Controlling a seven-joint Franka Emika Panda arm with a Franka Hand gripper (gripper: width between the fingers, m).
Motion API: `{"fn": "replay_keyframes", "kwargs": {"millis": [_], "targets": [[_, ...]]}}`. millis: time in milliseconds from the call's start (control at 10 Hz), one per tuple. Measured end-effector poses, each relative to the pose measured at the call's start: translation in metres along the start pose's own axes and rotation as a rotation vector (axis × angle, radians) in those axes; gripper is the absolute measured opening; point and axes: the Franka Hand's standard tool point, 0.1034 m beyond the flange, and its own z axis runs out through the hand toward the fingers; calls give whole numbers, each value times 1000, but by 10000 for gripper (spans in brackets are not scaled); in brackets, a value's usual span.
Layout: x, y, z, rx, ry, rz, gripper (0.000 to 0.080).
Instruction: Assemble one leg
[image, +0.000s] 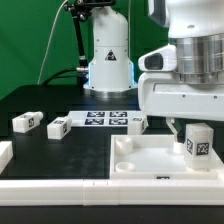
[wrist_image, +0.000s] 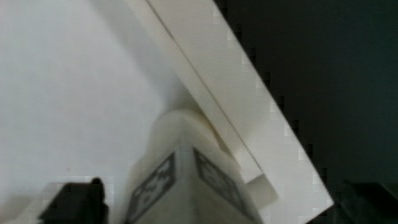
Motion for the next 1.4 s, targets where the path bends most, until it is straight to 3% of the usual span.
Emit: {"fn": "replay_keyframes", "kwargs": {"millis": [300,800,900,1000,1100,1400], "targets": [[1,-1,1,-29,2,-290,648],[2,2,1,-29,3,-479,648],[2,2,1,-29,3,-479,557],[2,2,1,-29,3,-479,557],[2,2,1,-29,3,-479,355],[4,5,1,-34,4,-478,289]]}}
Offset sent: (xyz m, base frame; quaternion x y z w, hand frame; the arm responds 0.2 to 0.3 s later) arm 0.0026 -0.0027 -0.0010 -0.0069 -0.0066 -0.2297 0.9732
